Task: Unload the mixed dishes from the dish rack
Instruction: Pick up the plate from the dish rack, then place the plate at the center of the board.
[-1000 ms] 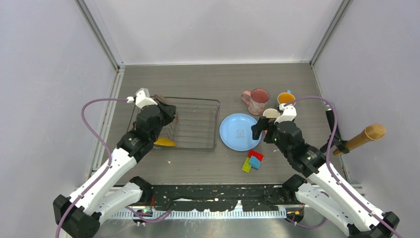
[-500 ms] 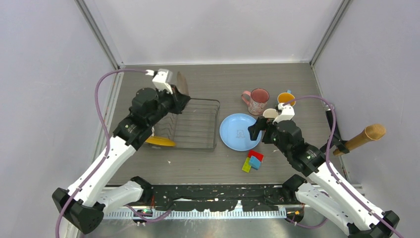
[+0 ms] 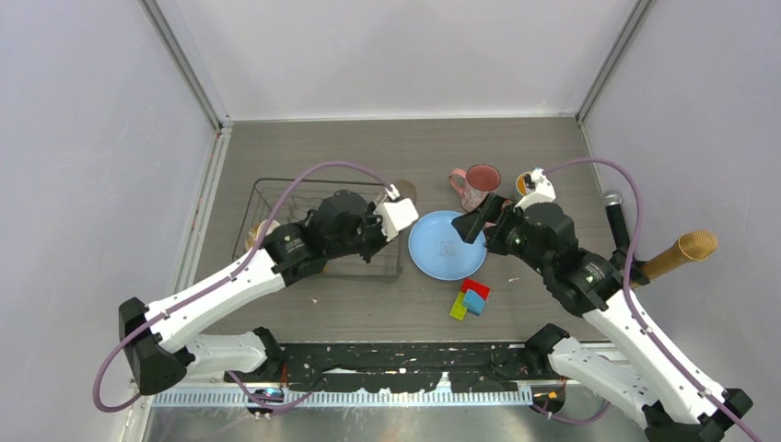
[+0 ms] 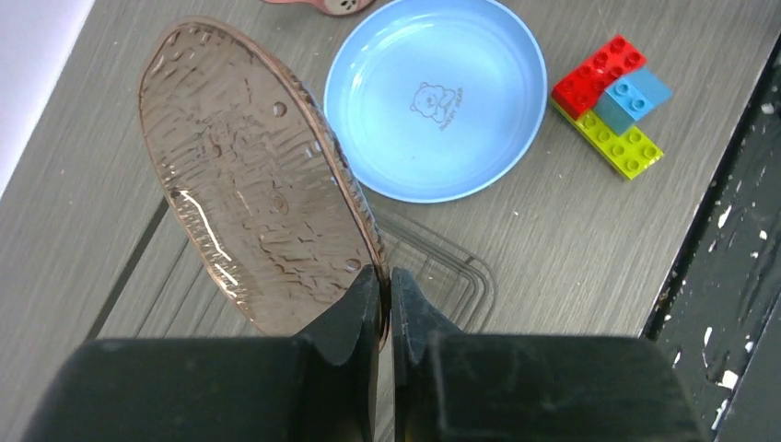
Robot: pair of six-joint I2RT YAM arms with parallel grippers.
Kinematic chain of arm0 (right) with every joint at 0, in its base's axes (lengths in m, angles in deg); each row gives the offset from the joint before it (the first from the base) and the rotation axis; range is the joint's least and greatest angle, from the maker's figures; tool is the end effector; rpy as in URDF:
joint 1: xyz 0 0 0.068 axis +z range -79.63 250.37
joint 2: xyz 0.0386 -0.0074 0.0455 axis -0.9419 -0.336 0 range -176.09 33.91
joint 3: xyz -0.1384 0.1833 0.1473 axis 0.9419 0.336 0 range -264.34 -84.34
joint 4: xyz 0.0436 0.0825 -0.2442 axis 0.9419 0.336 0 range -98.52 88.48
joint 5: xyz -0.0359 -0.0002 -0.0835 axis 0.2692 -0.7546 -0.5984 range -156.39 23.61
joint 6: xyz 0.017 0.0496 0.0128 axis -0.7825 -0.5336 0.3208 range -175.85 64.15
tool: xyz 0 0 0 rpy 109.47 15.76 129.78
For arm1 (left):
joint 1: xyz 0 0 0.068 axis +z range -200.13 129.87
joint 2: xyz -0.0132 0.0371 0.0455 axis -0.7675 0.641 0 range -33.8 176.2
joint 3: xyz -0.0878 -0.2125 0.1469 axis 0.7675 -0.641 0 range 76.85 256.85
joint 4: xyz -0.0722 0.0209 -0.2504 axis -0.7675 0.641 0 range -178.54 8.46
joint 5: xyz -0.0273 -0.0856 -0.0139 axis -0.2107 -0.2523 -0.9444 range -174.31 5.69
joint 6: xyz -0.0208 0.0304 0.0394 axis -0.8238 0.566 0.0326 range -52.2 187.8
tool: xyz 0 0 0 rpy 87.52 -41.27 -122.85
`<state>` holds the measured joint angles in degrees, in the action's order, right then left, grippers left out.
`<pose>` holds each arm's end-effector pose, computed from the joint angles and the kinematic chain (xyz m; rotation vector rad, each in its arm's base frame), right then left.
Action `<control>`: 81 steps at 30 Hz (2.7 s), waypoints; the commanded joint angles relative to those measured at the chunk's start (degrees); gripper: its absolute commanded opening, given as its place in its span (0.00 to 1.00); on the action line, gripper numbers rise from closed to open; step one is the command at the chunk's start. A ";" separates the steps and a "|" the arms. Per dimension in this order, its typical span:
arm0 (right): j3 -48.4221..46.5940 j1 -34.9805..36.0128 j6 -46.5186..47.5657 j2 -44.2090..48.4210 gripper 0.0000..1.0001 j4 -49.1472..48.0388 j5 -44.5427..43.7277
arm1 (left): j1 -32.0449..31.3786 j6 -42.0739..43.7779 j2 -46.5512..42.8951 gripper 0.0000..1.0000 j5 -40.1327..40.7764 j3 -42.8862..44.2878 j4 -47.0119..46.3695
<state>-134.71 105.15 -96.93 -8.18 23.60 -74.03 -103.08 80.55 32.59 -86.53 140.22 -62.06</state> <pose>0.1323 0.0861 0.3409 0.2020 2.0462 0.7147 0.1540 -0.2063 0.3485 1.1696 1.7673 -0.4634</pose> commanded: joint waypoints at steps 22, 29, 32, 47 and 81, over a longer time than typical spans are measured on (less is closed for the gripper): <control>-1.36 0.11 -9.41 -6.62 0.91 -7.01 8.21 | -21.09 14.87 5.47 0.00 19.34 0.51 2.87; -0.30 0.11 -7.95 -9.75 0.82 -4.09 9.15 | -23.09 15.65 5.53 0.00 20.40 0.54 2.30; -0.14 0.11 -7.31 -11.78 0.75 -4.41 11.24 | -23.64 16.16 5.97 0.00 19.38 0.65 1.95; -0.46 0.11 -4.01 -13.27 0.13 -4.09 13.06 | -25.69 16.07 10.42 0.00 22.65 2.56 1.96; 4.51 0.11 -3.43 -12.57 0.00 2.29 -22.76 | -25.72 -35.45 -31.01 1.00 57.39 -16.41 -5.37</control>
<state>-130.57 105.09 -100.95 -18.10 27.43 -93.13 -128.68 60.40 6.84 -37.18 124.81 -73.62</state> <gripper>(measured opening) 0.051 0.995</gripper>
